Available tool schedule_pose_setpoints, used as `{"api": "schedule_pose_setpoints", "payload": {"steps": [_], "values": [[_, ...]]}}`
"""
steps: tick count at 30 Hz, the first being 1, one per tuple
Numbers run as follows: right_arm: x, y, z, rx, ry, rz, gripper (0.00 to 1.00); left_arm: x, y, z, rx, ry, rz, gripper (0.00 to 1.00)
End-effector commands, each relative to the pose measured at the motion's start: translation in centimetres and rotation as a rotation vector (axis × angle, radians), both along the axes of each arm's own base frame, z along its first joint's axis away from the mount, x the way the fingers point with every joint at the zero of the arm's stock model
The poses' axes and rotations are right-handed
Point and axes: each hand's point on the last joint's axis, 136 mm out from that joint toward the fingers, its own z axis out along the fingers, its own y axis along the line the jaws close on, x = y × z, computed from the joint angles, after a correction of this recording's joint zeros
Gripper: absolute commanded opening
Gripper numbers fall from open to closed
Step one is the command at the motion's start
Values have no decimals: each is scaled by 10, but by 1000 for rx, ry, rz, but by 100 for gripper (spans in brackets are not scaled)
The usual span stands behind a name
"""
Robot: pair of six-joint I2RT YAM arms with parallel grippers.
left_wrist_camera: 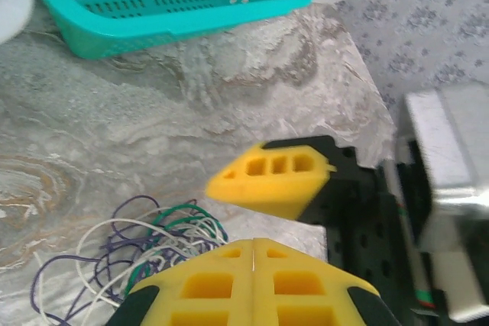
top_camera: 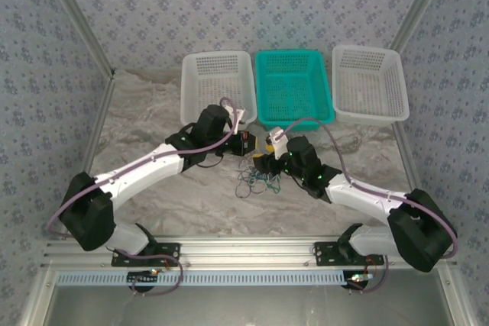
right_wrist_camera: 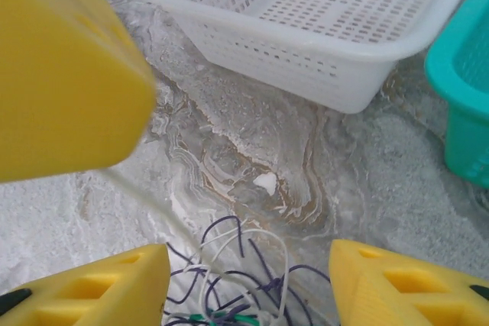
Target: Untangle the cables
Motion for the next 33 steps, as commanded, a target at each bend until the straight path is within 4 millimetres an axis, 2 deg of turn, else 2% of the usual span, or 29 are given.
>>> {"api": "schedule_pose_setpoints", "payload": {"steps": [1, 3, 6, 9, 12, 13, 15, 16, 17, 18, 21, 25, 27, 31, 33], "values": [[16, 12, 36, 48, -174, 21, 55, -17, -9, 61, -100, -108, -89, 0], [17, 21, 41, 71, -189, 49, 38, -21, -9, 73, -118, -134, -102, 0], [23, 26, 47, 119, -188, 28, 0, -19, -1, 79, -100, -168, -67, 0], [23, 30, 46, 160, -144, 16, 0, -14, 11, 78, -58, -197, -14, 0], [23, 22, 47, 209, -104, -51, 0, -10, 21, 78, -41, -222, 37, 0], [23, 18, 49, 224, -90, -75, 0, -9, 24, 77, -38, -232, 52, 4], [24, 9, 56, 253, -64, -123, 0, -7, 28, 75, -36, -257, 73, 37], [25, 2, 61, 275, -44, -157, 0, -7, 29, 72, -45, -273, 69, 59], [26, -5, 67, 304, -19, -184, 0, -8, 29, 69, -63, -295, 64, 71], [28, -11, 73, 334, 0, -195, 0, -10, 28, 65, -82, -313, 55, 77], [30, -23, 94, 474, 95, -209, 0, -21, 20, 49, -163, -387, -21, 83], [22, -14, 121, 575, 152, -122, 0, -27, 8, 33, -206, -442, -102, 92], [15, -9, 133, 598, 161, -82, 0, -17, 5, 20, -157, -447, -91, 95], [13, -9, 150, 630, 181, -78, 0, -4, -10, 1, -114, -411, -106, 96], [9, -7, 159, 636, 183, -55, 0, 12, -12, -14, -73, -373, -44, 96]]}}
